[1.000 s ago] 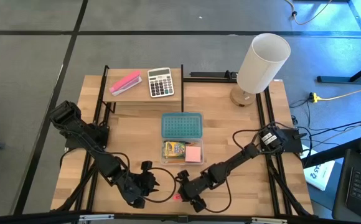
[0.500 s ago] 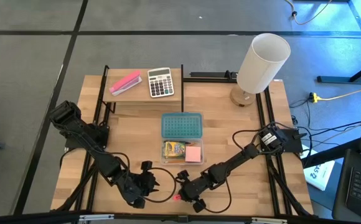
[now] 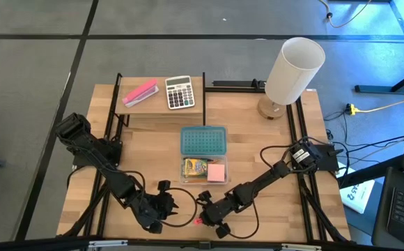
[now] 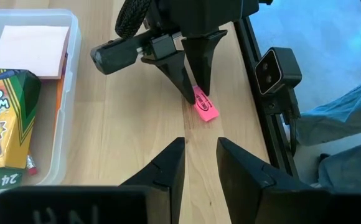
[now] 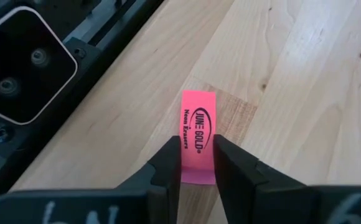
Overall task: Pack school essentials
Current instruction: Put the pink eraser into the blue supply box
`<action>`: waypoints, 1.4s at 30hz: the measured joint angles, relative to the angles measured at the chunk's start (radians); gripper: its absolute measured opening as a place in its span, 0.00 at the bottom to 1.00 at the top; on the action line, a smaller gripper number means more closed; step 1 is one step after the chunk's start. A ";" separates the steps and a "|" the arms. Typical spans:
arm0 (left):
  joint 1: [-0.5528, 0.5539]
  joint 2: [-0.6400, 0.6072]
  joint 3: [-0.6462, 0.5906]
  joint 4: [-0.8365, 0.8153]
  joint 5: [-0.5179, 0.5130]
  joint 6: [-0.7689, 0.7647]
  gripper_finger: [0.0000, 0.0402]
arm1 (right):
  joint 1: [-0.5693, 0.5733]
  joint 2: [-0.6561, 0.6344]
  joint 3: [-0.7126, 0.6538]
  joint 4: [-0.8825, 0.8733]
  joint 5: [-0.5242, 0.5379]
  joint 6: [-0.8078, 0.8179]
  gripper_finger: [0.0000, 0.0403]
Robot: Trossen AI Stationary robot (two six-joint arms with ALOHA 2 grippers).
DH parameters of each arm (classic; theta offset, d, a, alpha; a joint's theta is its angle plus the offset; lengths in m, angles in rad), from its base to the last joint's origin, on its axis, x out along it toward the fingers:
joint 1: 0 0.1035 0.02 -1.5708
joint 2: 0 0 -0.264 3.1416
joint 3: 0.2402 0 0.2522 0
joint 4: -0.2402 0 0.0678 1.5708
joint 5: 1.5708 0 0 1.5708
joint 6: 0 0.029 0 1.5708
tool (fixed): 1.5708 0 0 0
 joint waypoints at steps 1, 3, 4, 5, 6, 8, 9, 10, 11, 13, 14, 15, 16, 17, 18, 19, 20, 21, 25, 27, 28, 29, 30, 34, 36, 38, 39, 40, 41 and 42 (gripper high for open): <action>0.000 0.000 0.000 0.000 0.000 0.000 0.21 | 0.000 0.000 0.000 0.001 0.000 0.000 0.21; 0.000 0.000 0.000 0.000 0.000 0.000 0.21 | 0.000 0.000 0.000 0.003 0.000 0.000 0.21; 0.000 0.000 0.000 0.000 0.000 0.000 0.21 | 0.000 0.000 0.000 0.003 -0.001 0.000 0.21; 0.000 0.000 0.000 0.000 0.000 0.000 0.21 | 0.000 0.000 0.000 0.004 -0.004 0.000 0.21; 0.000 0.000 0.000 0.000 0.000 -0.001 0.21 | -0.001 0.000 0.000 0.004 -0.009 0.000 0.21; 0.000 0.000 0.000 0.000 0.000 0.000 0.21 | -0.002 0.000 0.000 0.005 -0.028 0.001 0.21; 0.000 0.000 0.000 0.000 0.000 0.000 0.21 | -0.002 0.000 0.000 0.005 -0.036 0.000 0.21; 0.000 0.000 0.000 0.000 0.000 -0.001 0.21 | -0.002 -0.001 0.000 0.005 -0.039 0.000 0.21; 0.000 0.000 0.000 0.000 0.000 -0.001 0.21 | -0.002 -0.003 0.000 0.004 -0.039 0.000 0.21; 0.000 0.000 0.000 0.000 0.000 -0.001 0.21 | -0.003 -0.007 -0.001 0.003 -0.039 0.000 0.21; 0.000 0.000 0.000 0.000 0.000 0.000 0.21 | -0.004 -0.011 -0.002 0.001 -0.036 0.000 0.21; 0.000 0.000 0.000 0.000 0.000 -0.001 0.21 | -0.005 -0.017 -0.002 0.001 -0.029 0.000 0.21; 0.000 0.000 0.000 0.000 0.000 -0.001 0.21 | -0.007 -0.024 -0.002 0.002 -0.022 0.000 0.21; 0.000 0.000 0.000 0.000 0.000 -0.001 0.21 | -0.010 -0.029 -0.002 0.003 -0.021 0.000 0.21; 0.000 0.000 0.000 0.000 0.000 -0.001 0.21 | -0.014 -0.035 -0.002 0.003 -0.020 0.000 0.21; 0.000 0.000 0.000 0.000 0.000 -0.001 0.21 | -0.018 -0.039 -0.002 -0.003 -0.021 0.000 0.21; 0.000 0.000 0.000 0.000 0.000 -0.001 0.21 | -0.023 -0.042 -0.002 -0.003 -0.021 0.000 0.21; 0.000 0.000 0.000 0.000 0.000 -0.001 0.21 | -0.027 -0.050 -0.002 -0.008 -0.021 0.000 0.21; -0.004 0.000 0.000 0.000 0.000 -0.004 0.21 | -0.053 -0.079 -0.001 -0.078 -0.012 0.000 0.21; -0.007 0.000 0.000 0.000 0.000 -0.008 0.21 | -0.071 -0.091 -0.001 -0.127 -0.003 0.000 0.21; -0.009 0.000 0.000 -0.001 0.000 -0.016 0.21 | -0.083 -0.097 -0.001 -0.140 -0.003 0.000 0.21; -0.011 0.000 0.000 -0.002 0.000 -0.030 0.21 | -0.093 -0.105 -0.001 -0.151 0.000 0.001 0.21; -0.012 0.000 0.000 -0.002 0.000 -0.038 0.21 | -0.104 -0.110 -0.001 -0.160 0.000 0.000 0.21; -0.011 0.000 0.000 -0.005 0.000 -0.061 0.21 | -0.135 -0.138 -0.001 -0.162 0.003 0.001 0.21; -0.011 0.000 0.000 -0.004 0.000 -0.061 0.21 | -0.147 -0.150 -0.001 -0.162 0.001 0.002 0.22; -0.011 0.000 0.000 -0.004 -0.001 -0.061 0.21 | -0.156 -0.163 0.000 -0.172 0.000 0.001 0.22; -0.011 0.000 0.000 -0.003 -0.001 -0.061 0.21 | -0.161 -0.164 0.000 -0.162 0.000 0.001 0.21; -0.011 0.000 0.000 -0.002 -0.003 -0.061 0.21 | -0.164 -0.167 0.001 -0.165 0.000 0.001 0.22; -0.011 0.000 0.000 -0.003 -0.003 -0.061 0.21 | -0.169 -0.170 0.000 -0.174 0.000 0.000 0.22; -0.011 0.000 0.000 -0.002 -0.004 -0.061 0.21 | -0.175 -0.170 0.000 -0.173 0.000 0.000 0.22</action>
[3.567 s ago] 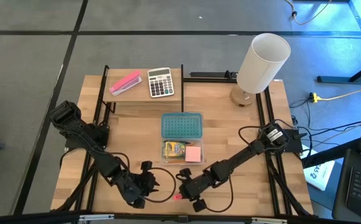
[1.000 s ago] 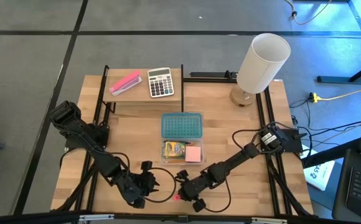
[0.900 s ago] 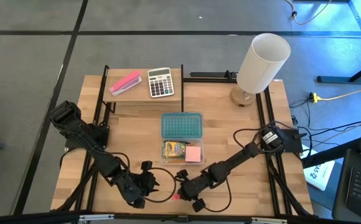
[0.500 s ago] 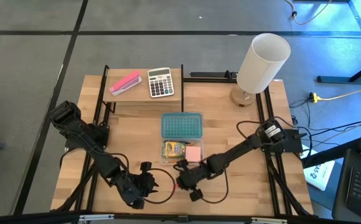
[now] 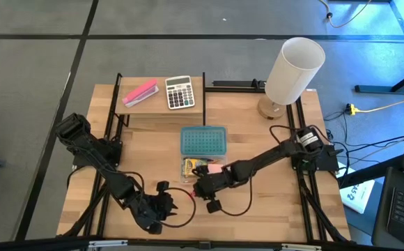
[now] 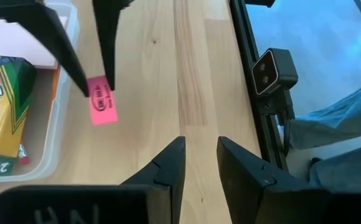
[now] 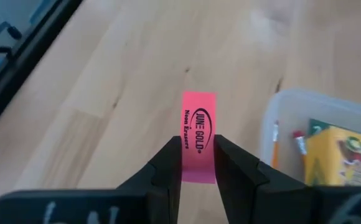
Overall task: Pack school essentials
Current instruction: Put the pink eraser into the blue supply box
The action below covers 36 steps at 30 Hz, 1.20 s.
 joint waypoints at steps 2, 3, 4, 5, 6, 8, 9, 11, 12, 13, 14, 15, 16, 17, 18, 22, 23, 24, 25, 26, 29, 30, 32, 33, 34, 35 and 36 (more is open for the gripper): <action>0.000 0.000 0.000 0.000 -0.010 0.000 0.21 | -0.012 -0.006 0.000 -0.002 0.000 0.001 0.22; 0.001 0.000 0.000 0.000 -0.019 0.000 0.21 | -0.020 -0.010 0.000 0.000 0.000 0.003 0.22; 0.001 0.000 0.000 0.000 -0.025 0.000 0.21 | -0.028 -0.013 0.000 0.004 0.000 0.003 0.22; 0.002 0.000 0.000 0.000 -0.031 0.000 0.21 | -0.036 -0.018 0.000 -0.003 0.000 0.003 0.22; 0.004 0.000 0.000 0.000 -0.034 -0.001 0.21 | -0.045 -0.021 0.000 -0.007 0.002 0.004 0.22; 0.009 0.000 0.000 0.000 -0.042 -0.005 0.21 | -0.060 -0.023 0.000 -0.008 0.012 0.014 0.22; 0.010 0.000 0.000 0.000 -0.044 -0.009 0.21 | -0.067 -0.027 0.000 -0.015 0.025 0.025 0.22; 0.016 0.000 0.000 -0.001 -0.046 -0.014 0.21 | -0.081 -0.034 0.000 -0.021 0.039 0.026 0.22; 0.017 0.000 0.000 -0.003 -0.046 -0.016 0.21 | -0.087 -0.035 0.000 -0.029 0.040 0.026 0.22; 0.017 0.000 0.000 -0.005 -0.047 -0.020 0.21 | -0.092 -0.035 0.000 -0.040 0.040 0.026 0.22; 0.021 0.000 0.000 -0.005 -0.051 -0.022 0.21 | -0.095 -0.035 0.000 -0.052 0.039 0.031 0.22; 0.023 0.000 0.000 -0.006 -0.060 -0.024 0.21 | -0.097 -0.034 -0.001 -0.057 0.039 0.042 0.22; 0.025 0.000 0.000 -0.007 -0.070 -0.026 0.21 | -0.098 -0.034 -0.001 -0.056 0.038 0.051 0.22; 0.029 0.000 0.000 -0.008 -0.079 -0.029 0.21 | -0.098 -0.034 -0.001 -0.053 0.037 0.052 0.22; 0.035 0.000 0.000 -0.010 -0.090 -0.037 0.21 | -0.097 -0.034 -0.001 -0.051 0.038 0.047 0.22; 0.062 0.000 0.000 -0.051 -0.114 -0.086 0.21 | -0.097 -0.034 -0.001 -0.052 0.037 0.047 0.22; 0.070 0.000 0.000 -0.064 -0.115 -0.101 0.21 | -0.097 -0.033 -0.001 -0.054 0.037 0.048 0.22; 0.078 0.000 0.000 -0.075 -0.116 -0.107 0.21 | -0.097 -0.029 -0.001 -0.057 0.037 0.048 0.22; 0.086 0.000 0.000 -0.084 -0.122 -0.111 0.21 | -0.097 -0.026 -0.001 -0.058 0.037 0.047 0.22; 0.094 0.000 0.000 -0.089 -0.128 -0.114 0.21 | -0.097 -0.024 -0.001 -0.064 0.037 0.047 0.22; 0.121 0.000 0.000 -0.107 -0.132 -0.122 0.21 | -0.097 -0.019 -0.001 -0.054 0.038 0.048 0.22; 0.130 0.000 0.000 -0.108 -0.132 -0.122 0.21 | -0.097 -0.018 -0.001 -0.062 0.043 0.048 0.22; 0.147 -0.001 0.000 -0.107 -0.132 -0.122 0.21 | -0.097 -0.016 -0.001 -0.070 0.045 0.047 0.22; 0.153 -0.001 0.000 -0.110 -0.132 -0.123 0.21 | -0.097 -0.016 -0.001 -0.069 0.045 0.047 0.22; 0.160 -0.001 0.000 -0.113 -0.132 -0.123 0.21 | -0.097 -0.016 -0.001 -0.069 0.045 0.047 0.22; 0.166 -0.001 0.000 -0.114 -0.132 -0.123 0.21 | -0.097 -0.016 -0.001 -0.070 0.045 0.046 0.22; 0.173 -0.001 0.000 -0.114 -0.132 -0.123 0.21 | -0.097 -0.016 -0.001 -0.074 0.045 0.046 0.22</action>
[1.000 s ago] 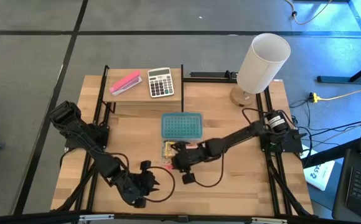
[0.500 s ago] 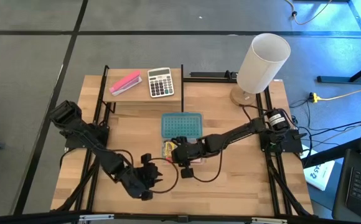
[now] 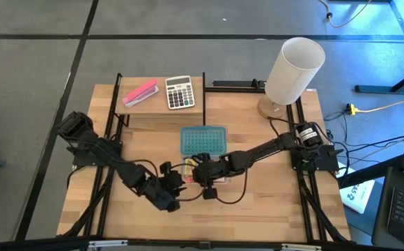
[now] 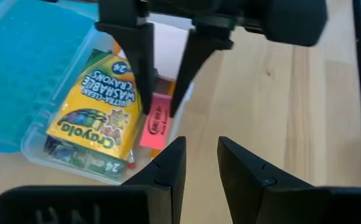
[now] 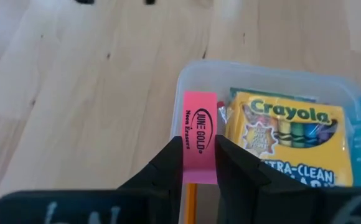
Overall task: Pack school essentials
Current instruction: Put the pink eraser into the blue supply box
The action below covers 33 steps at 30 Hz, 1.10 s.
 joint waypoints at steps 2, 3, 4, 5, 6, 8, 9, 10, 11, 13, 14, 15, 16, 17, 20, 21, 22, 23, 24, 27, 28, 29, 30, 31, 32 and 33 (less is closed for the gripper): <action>0.014 0.000 0.000 0.000 0.002 -0.003 0.21 | 0.000 0.004 0.000 -0.003 0.000 0.000 0.22; 0.019 0.000 0.000 0.000 0.003 -0.003 0.21 | 0.000 0.009 0.001 -0.002 0.002 0.000 0.22; 0.025 0.000 0.000 0.000 0.002 -0.002 0.21 | 0.000 0.012 0.001 -0.014 0.007 0.000 0.22; 0.029 0.000 0.000 -0.001 0.002 -0.001 0.21 | 0.000 0.013 -0.001 -0.025 0.008 -0.001 0.22; 0.034 0.000 0.000 0.000 0.002 -0.001 0.21 | 0.000 0.013 -0.001 -0.026 0.008 -0.001 0.22; 0.038 0.000 0.000 0.000 0.002 0.000 0.21 | 0.000 0.013 0.000 -0.013 0.008 0.000 0.22; 0.038 0.000 0.000 -0.001 0.003 0.000 0.21 | 0.000 0.013 0.000 -0.014 0.008 0.001 0.22; 0.038 0.000 0.000 -0.001 0.003 0.000 0.21 | 0.000 0.013 0.000 -0.016 0.008 0.000 0.22; 0.038 0.000 0.000 -0.002 0.003 0.000 0.21 | 0.000 0.013 0.000 -0.017 0.008 0.000 0.22; 0.037 0.000 0.000 -0.003 0.005 0.000 0.21 | 0.000 0.013 0.000 -0.019 0.008 0.002 0.22; 0.037 0.000 0.000 -0.003 0.005 0.000 0.21 | -0.001 0.013 0.000 -0.022 0.008 0.002 0.22; 0.036 0.000 0.000 -0.003 0.005 0.000 0.21 | -0.002 0.013 0.000 -0.024 0.008 0.002 0.22; 0.035 0.000 0.000 -0.003 0.005 0.000 0.21 | -0.003 0.013 0.000 -0.023 0.008 0.001 0.22; 0.036 0.000 0.000 -0.003 0.005 0.000 0.21 | -0.004 0.013 0.000 -0.021 0.008 0.000 0.22; 0.036 0.000 0.000 -0.006 0.005 0.001 0.21 | -0.005 0.013 0.000 -0.023 0.009 0.000 0.22; 0.036 0.000 0.000 -0.006 0.005 0.001 0.21 | -0.005 0.013 0.000 -0.022 0.009 0.000 0.22; 0.036 0.000 0.000 -0.006 0.005 0.001 0.21 | -0.005 0.013 0.000 -0.022 0.009 0.001 0.22; 0.036 0.000 0.000 -0.006 0.005 0.001 0.21 | -0.005 0.013 0.000 -0.022 0.009 0.002 0.22; 0.036 0.000 0.000 -0.006 0.005 0.001 0.21 | -0.005 0.013 0.000 -0.023 0.009 0.002 0.22; 0.036 0.000 0.000 -0.006 0.005 0.001 0.21 | -0.005 0.013 0.000 -0.022 0.009 0.002 0.22; 0.036 0.000 0.000 -0.006 0.005 0.001 0.21 | -0.005 0.013 0.000 -0.023 0.009 0.002 0.22; 0.036 0.000 0.000 -0.006 0.005 0.001 0.21 | -0.005 0.013 0.000 -0.023 0.009 0.002 0.22; 0.036 0.000 0.000 -0.006 0.005 0.001 0.21 | -0.005 0.013 0.000 -0.022 0.009 0.002 0.22; 0.036 0.000 0.000 -0.006 0.005 0.001 0.21 | -0.005 0.013 0.000 -0.022 0.009 0.002 0.22; 0.036 0.000 0.000 -0.006 0.005 0.001 0.21 | -0.005 0.013 0.000 -0.023 0.009 0.002 0.22; 0.036 0.000 0.000 -0.006 0.005 0.001 0.21 | -0.005 0.013 0.000 -0.024 0.009 0.002 0.22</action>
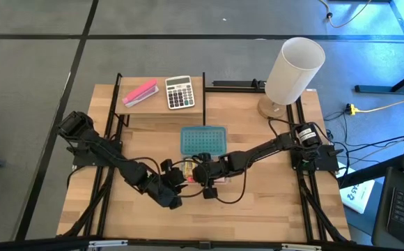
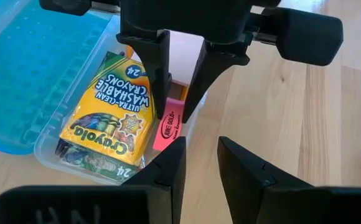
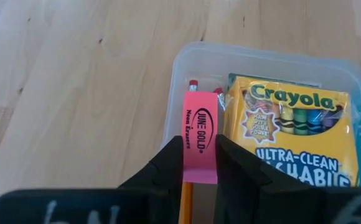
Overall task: Pack school essentials
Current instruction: Put the pink eraser into the blue supply box, then close the blue supply box
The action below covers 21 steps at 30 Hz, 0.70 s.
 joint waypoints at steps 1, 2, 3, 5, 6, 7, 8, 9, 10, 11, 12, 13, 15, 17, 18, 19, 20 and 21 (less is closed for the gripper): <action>0.000 0.000 0.000 0.000 0.000 0.000 0.21 | 0.000 0.000 0.000 0.000 0.000 0.000 0.23; 0.000 0.000 0.000 0.000 0.000 0.000 0.21 | 0.000 0.000 0.000 0.000 0.000 0.000 0.24; 0.000 0.000 0.000 0.000 0.000 0.000 0.21 | 0.000 0.000 0.000 0.000 0.000 0.000 0.25; 0.000 0.000 0.000 0.000 0.000 0.000 0.21 | 0.000 0.000 0.000 0.000 0.001 0.000 0.29; 0.000 0.000 0.000 0.000 0.000 0.000 0.21 | 0.000 0.000 0.000 0.000 0.001 0.000 0.31; 0.000 0.000 0.000 0.000 0.000 0.000 0.21 | 0.000 0.000 0.000 0.000 0.002 0.000 0.33; 0.000 0.000 0.000 0.000 0.000 0.000 0.21 | 0.000 0.000 0.000 0.000 0.002 0.000 0.35; 0.000 0.000 0.000 0.000 0.000 0.000 0.21 | 0.000 0.000 0.000 -0.001 0.002 0.000 0.37; 0.000 0.000 0.000 0.000 0.000 0.000 0.21 | 0.000 0.000 0.000 0.000 0.002 0.000 0.39; 0.000 0.000 0.000 0.000 0.000 0.000 0.21 | 0.000 0.000 0.000 0.000 0.002 0.000 0.40; 0.000 0.000 0.000 0.000 0.000 0.000 0.21 | 0.000 0.000 0.000 -0.001 0.002 0.000 0.41; 0.000 0.000 0.000 0.000 0.000 0.000 0.21 | 0.000 0.000 0.000 -0.001 0.002 0.001 0.42; 0.000 0.000 0.000 0.000 0.000 0.000 0.21 | 0.000 0.000 0.000 -0.001 0.001 0.005 0.43; 0.000 0.000 0.000 0.001 0.000 0.000 0.21 | 0.000 -0.005 0.000 -0.010 0.001 0.005 0.43; 0.000 0.000 0.000 0.000 0.000 0.000 0.21 | 0.000 -0.010 0.000 -0.012 0.000 0.005 0.43; -0.001 0.000 0.000 0.001 0.000 0.000 0.21 | 0.000 -0.018 0.000 -0.020 0.000 0.005 0.43; -0.001 0.000 0.000 0.000 0.000 0.000 0.21 | 0.000 -0.027 0.000 -0.027 -0.001 0.010 0.43; -0.002 0.000 0.000 0.001 0.000 0.000 0.21 | 0.000 -0.040 0.001 -0.036 -0.001 0.024 0.42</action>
